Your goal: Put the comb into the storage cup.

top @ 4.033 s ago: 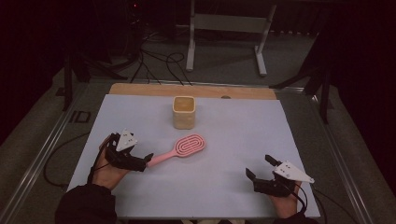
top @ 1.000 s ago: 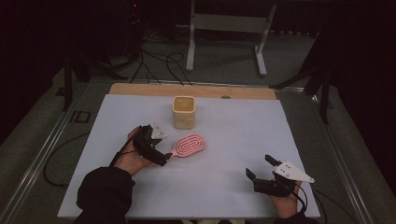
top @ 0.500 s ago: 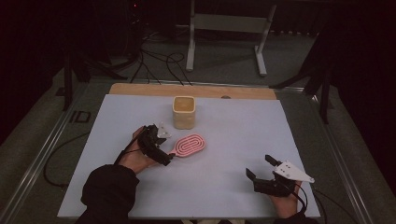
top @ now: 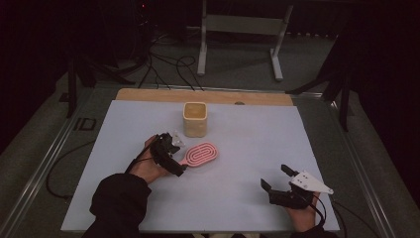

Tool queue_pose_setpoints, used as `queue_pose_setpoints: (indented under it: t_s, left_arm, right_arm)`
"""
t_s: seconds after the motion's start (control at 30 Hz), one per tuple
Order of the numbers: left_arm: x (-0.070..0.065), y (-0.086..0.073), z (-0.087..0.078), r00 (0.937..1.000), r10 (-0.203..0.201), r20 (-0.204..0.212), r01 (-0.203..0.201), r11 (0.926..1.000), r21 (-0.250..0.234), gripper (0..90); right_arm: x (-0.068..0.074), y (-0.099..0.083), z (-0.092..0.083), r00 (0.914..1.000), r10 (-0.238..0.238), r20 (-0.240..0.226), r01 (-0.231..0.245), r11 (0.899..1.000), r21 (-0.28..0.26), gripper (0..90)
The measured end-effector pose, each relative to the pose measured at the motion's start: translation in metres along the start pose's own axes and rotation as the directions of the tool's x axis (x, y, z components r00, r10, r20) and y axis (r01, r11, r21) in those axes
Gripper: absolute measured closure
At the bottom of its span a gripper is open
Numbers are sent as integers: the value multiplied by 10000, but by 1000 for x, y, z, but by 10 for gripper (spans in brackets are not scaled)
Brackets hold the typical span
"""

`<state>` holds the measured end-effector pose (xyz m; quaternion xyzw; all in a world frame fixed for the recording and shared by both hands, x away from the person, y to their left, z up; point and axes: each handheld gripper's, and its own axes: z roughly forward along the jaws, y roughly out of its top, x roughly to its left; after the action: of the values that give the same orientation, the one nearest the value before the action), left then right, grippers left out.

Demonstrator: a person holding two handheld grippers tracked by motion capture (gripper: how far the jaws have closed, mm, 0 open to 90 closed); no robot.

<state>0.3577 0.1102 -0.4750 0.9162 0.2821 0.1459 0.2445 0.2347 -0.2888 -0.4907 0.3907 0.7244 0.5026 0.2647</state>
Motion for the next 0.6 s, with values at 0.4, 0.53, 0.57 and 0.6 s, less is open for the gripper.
queue_pose_setpoints:
  t_s: [0.4,0.53,0.57,0.6]
  left_arm:
    - [0,4,7,9998,-40,190,33,9995,326,0]
    - [-1,5,10,9996,-27,264,15,9990,457,0]
    - [-1,6,11,9996,-11,283,-3,9989,473,0]
    - [-1,7,12,9995,-25,319,9,9987,509,0]
  right_arm:
    - [0,0,0,10000,19,-14,-19,10000,-1,84]
    - [0,0,0,10000,43,-27,-43,10000,-6,84]
    - [0,0,0,10000,37,-22,-37,10000,-11,84]
    - [0,0,0,10000,57,-23,-57,10000,-8,84]
